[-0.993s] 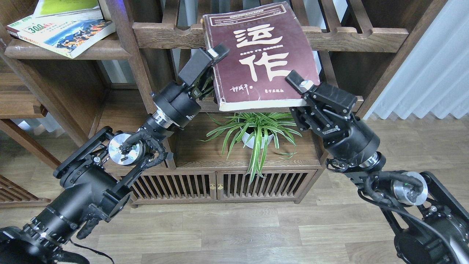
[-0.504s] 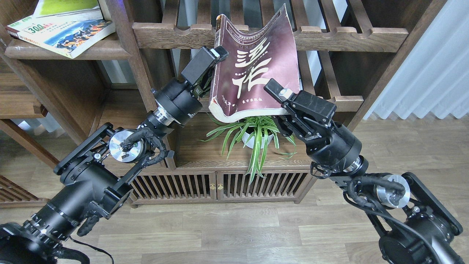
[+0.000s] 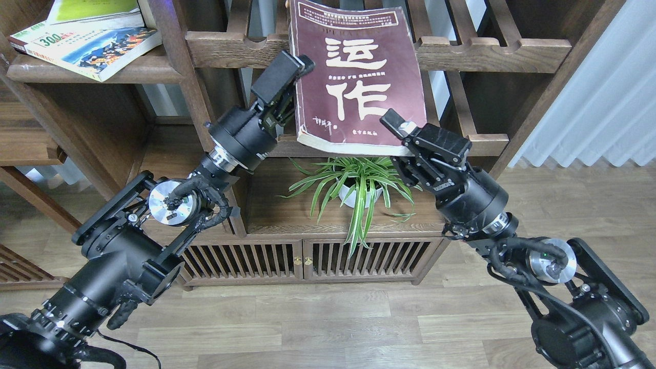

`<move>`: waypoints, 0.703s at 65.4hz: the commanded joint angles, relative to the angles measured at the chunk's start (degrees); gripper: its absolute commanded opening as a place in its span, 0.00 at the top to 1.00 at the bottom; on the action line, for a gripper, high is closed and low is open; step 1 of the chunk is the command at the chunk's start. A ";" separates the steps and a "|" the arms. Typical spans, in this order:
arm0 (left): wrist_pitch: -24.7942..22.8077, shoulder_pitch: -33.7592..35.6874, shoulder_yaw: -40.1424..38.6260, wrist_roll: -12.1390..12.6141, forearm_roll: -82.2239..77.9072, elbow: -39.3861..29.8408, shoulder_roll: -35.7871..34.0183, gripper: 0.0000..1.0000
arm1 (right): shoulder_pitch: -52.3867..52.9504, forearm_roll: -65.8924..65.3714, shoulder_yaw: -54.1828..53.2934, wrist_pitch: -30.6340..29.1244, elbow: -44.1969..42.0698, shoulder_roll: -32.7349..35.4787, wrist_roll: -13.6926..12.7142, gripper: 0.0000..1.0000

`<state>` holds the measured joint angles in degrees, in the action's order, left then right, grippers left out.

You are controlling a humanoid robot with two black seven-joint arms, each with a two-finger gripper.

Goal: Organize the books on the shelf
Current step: 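Hold the maroon book between both grippers and adjust its grip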

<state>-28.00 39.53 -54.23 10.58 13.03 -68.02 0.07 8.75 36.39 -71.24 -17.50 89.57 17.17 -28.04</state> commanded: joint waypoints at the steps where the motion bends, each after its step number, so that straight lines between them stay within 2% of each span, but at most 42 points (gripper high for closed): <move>1: 0.00 -1.12 0.01 0.15 -0.11 -0.53 -0.07 0.00 | 0.74 0.08 -0.83 0.01 -1.67 0.05 0.04 0.94; 7: 0.00 -1.38 0.18 0.41 -0.46 -0.53 -0.07 0.01 | 0.91 0.26 -1.80 0.01 -2.64 0.06 0.04 0.94; 12: 0.00 -1.38 -0.26 0.41 -0.64 -0.53 -0.07 0.12 | 0.91 0.26 -1.89 0.01 -2.64 0.06 0.04 0.94; 18: 0.00 -1.47 -1.05 -0.12 -0.12 -0.09 -0.07 0.34 | 0.91 0.34 -1.89 0.01 -2.64 0.06 0.04 0.94; 19: 0.00 -1.47 -1.40 -0.12 0.06 0.00 -0.07 0.42 | 0.91 0.34 -1.89 0.01 -2.64 -0.03 0.04 0.94; 24: 0.00 -1.47 -2.02 -0.03 0.59 0.35 -0.07 0.64 | 1.00 0.34 -1.80 0.01 -2.64 -0.03 0.04 0.94; 25: 0.00 -1.47 -2.10 -0.03 0.94 0.44 -0.07 0.72 | 1.00 0.34 -1.80 0.01 -2.64 -0.12 0.04 0.94; 26: 0.00 -1.47 -2.10 -0.03 1.12 0.44 -0.07 0.76 | 1.00 0.34 -1.80 0.01 -2.64 -0.12 0.04 0.94; 27: 0.00 -1.56 -2.10 -0.03 1.55 0.52 -0.07 0.86 | 0.92 0.34 -1.80 0.01 -2.64 -0.12 0.04 0.94; 29: 0.00 -1.56 -2.19 0.06 2.43 0.79 -0.07 0.97 | 0.91 0.34 -1.71 0.01 -2.64 -0.12 0.04 0.94; 40: 0.00 -1.56 -2.37 1.37 2.70 1.49 -0.07 0.99 | 1.09 0.34 -1.45 0.01 -2.64 -1.00 0.04 0.94; 46: 0.00 -1.56 -2.19 3.31 2.61 1.49 -0.07 0.99 | 1.62 0.34 -1.27 0.01 -2.64 -1.35 0.04 0.94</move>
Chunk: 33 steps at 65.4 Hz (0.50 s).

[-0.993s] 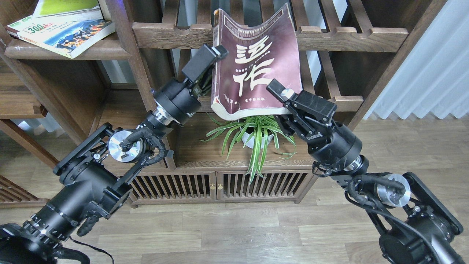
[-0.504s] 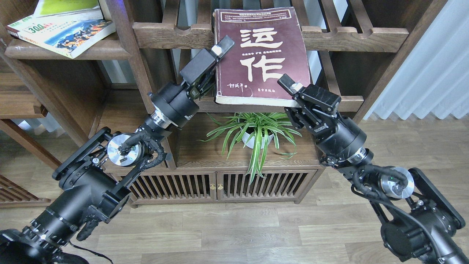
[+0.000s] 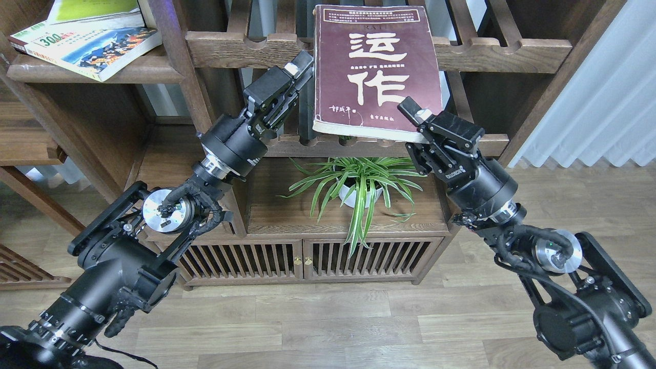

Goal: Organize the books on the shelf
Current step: 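Hold the maroon book between both grippers and adjust its grip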

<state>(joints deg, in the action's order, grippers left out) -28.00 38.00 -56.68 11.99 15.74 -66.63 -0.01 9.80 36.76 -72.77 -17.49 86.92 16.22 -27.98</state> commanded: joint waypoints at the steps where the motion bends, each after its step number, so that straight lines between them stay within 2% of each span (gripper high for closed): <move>1: 0.00 -0.03 0.25 2.07 -0.10 0.10 0.01 0.99 | 0.57 -0.02 0.26 0.00 0.01 -0.40 -0.02 0.94; 9: 0.00 0.50 0.17 2.51 -0.10 0.10 0.01 0.99 | 1.01 -0.02 0.43 0.09 0.01 -0.49 -0.02 0.94; 15: 0.00 0.41 0.25 2.60 -0.10 0.19 0.01 0.94 | 1.36 -0.02 0.52 0.09 0.01 -0.93 -0.02 0.94; 18: 0.00 0.32 0.60 2.60 -0.10 0.27 0.01 0.82 | 1.54 -0.02 0.52 0.18 0.09 -1.28 -0.02 0.94; 19: 0.00 0.32 1.04 2.60 -0.27 0.27 0.01 0.69 | 1.71 -0.11 0.52 0.18 0.09 -1.36 -0.02 0.94; 21: 0.00 0.24 1.31 2.60 -0.45 0.36 0.01 0.56 | 1.89 -0.11 0.61 0.18 0.09 -1.45 -0.02 0.94; 22: 0.00 0.15 1.48 2.60 -0.88 0.45 0.01 0.43 | 2.06 -0.20 0.52 0.26 0.09 -1.54 -0.02 0.94; 29: 0.00 -0.20 1.40 2.07 -3.08 0.62 0.01 0.18 | 2.77 -0.20 0.61 0.88 0.09 -1.63 -0.02 0.94; 33: 0.00 -0.29 1.22 1.98 -3.17 0.63 0.01 0.11 | 2.94 -0.20 0.61 0.88 0.09 -1.63 -0.02 0.94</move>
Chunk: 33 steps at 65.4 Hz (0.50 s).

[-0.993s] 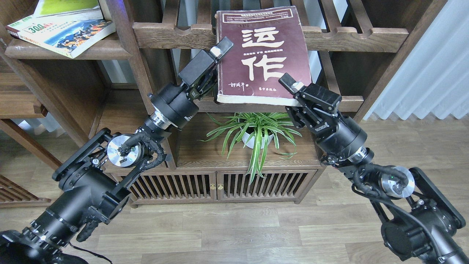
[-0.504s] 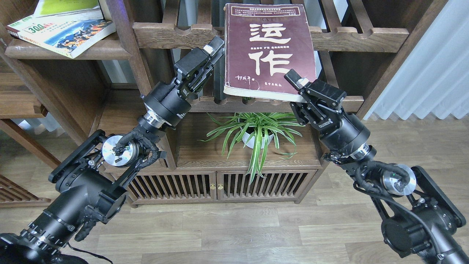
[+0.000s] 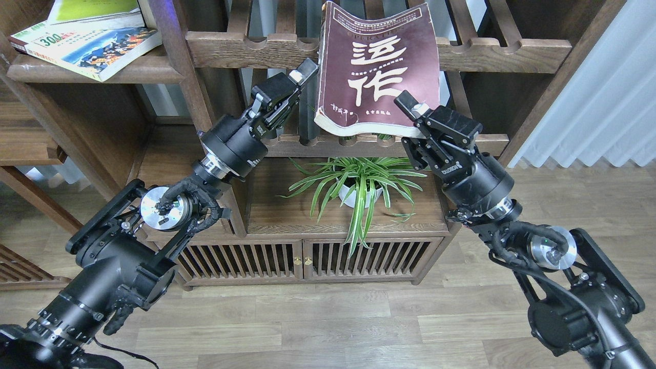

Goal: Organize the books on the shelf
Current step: 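Hold the maroon book between both grippers and adjust its grip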

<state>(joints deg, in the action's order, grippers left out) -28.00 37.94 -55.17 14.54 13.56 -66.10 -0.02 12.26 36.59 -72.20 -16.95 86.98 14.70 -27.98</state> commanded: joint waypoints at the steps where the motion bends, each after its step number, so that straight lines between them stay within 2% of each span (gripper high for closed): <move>1: 0.00 -0.32 -0.55 -0.56 -0.99 0.18 0.02 0.08 | 0.49 -0.03 0.04 0.42 0.04 -0.11 -0.02 0.94; 7: 0.00 -0.85 -1.16 -0.65 -0.99 0.18 0.02 0.01 | 0.57 -0.03 0.04 0.42 0.04 -0.11 -0.02 0.94; 33: 0.00 -0.41 -2.39 -0.74 -0.82 2.29 0.02 0.01 | 1.72 -0.29 0.30 1.39 0.04 -1.42 -0.02 0.95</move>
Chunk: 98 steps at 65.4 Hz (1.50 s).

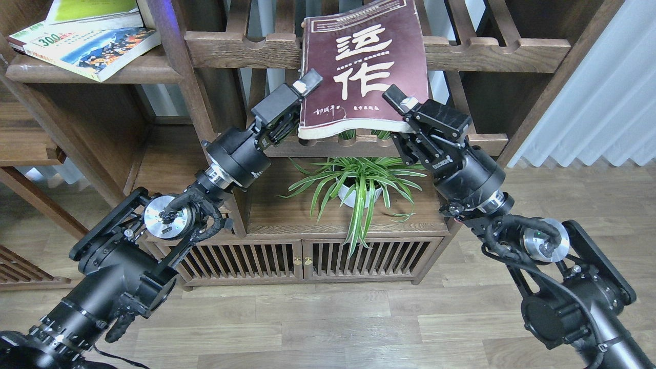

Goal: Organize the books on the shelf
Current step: 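Hold the maroon book between both grippers and adjust its grip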

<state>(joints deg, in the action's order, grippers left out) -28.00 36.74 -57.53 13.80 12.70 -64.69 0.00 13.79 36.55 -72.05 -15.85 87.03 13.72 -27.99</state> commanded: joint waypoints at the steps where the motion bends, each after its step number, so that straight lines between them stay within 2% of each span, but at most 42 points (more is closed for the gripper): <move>1: 0.00 0.88 -0.13 0.00 0.05 0.97 0.00 0.01 | 0.18 -0.25 0.16 0.30 -0.01 -0.45 -0.01 0.95; 33: 0.00 5.19 -0.13 -0.09 0.57 2.02 0.00 0.01 | -0.17 -1.75 2.44 0.21 -0.01 -1.68 -0.01 0.95; 45: 0.00 5.45 -0.13 -0.18 0.57 1.93 0.00 0.06 | 0.01 -2.62 2.62 0.30 -0.10 -2.74 -0.01 0.95; 51: 0.00 5.63 -0.22 -0.61 0.57 1.93 0.00 0.14 | 0.09 -2.62 2.62 0.30 -0.10 -3.00 -0.01 0.95; 54: 0.00 5.63 -0.22 -0.96 0.57 2.02 0.00 0.22 | 0.18 -2.62 2.62 0.30 -0.10 -3.09 -0.01 0.95; 55: 0.00 5.63 -0.13 -1.14 0.57 2.02 0.00 0.28 | 0.18 -2.62 2.62 0.30 -0.10 -3.09 -0.01 0.95; 57: 0.00 5.63 -0.04 -1.14 0.57 2.02 0.00 0.32 | 0.18 -2.71 2.62 0.30 -0.10 -3.09 -0.01 0.95; 61: 0.00 5.63 0.31 -1.23 0.57 2.02 0.00 0.50 | 0.18 -2.80 2.62 0.30 -0.10 -3.09 -0.01 0.95; 63: 0.00 5.71 0.40 -1.23 0.57 2.02 0.00 0.55 | 0.18 -2.80 2.62 0.30 -0.10 -3.09 -0.01 0.95; 66: 0.00 5.89 0.40 -1.23 0.66 1.93 0.00 0.68 | 0.18 -2.80 2.62 0.30 -0.10 -3.09 -0.01 0.95; 76: 0.00 6.33 0.31 -1.14 0.66 1.93 0.00 0.93 | 0.18 -2.89 2.62 0.30 -0.10 -3.35 -0.01 0.95; 98: 0.00 5.98 0.66 0.26 0.40 1.23 0.00 0.97 | -0.26 -2.97 2.00 0.21 -0.10 -3.44 -0.01 0.93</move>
<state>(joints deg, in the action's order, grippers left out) -27.97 43.15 -57.03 13.50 13.09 -62.93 -0.02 13.94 33.61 -69.47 -15.55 86.97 10.28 -28.09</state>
